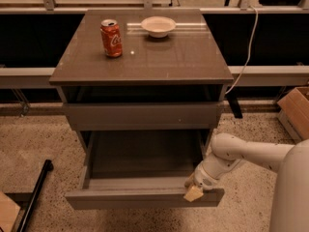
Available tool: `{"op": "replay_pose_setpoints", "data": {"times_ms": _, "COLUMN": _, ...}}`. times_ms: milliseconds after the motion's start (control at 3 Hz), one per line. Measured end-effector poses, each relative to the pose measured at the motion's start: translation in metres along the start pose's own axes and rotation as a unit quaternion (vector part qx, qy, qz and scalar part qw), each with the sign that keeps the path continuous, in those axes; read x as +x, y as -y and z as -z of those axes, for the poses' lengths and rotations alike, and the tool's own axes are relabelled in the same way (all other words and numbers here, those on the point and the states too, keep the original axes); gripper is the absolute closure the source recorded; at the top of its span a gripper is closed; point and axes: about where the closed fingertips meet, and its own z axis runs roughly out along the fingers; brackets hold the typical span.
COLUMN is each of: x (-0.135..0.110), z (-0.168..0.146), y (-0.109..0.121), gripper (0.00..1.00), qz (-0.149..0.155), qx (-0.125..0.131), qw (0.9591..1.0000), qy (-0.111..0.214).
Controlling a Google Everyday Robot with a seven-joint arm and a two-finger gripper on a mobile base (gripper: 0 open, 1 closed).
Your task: Open middle drawer
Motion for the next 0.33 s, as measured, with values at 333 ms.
{"op": "replay_pose_setpoints", "data": {"times_ms": 333, "x": -0.0003, "z": 0.0, "y": 0.0002, "gripper": 0.0, "qz": 0.0, "qx": 0.0, "qw": 1.0, "qy": 0.0}}
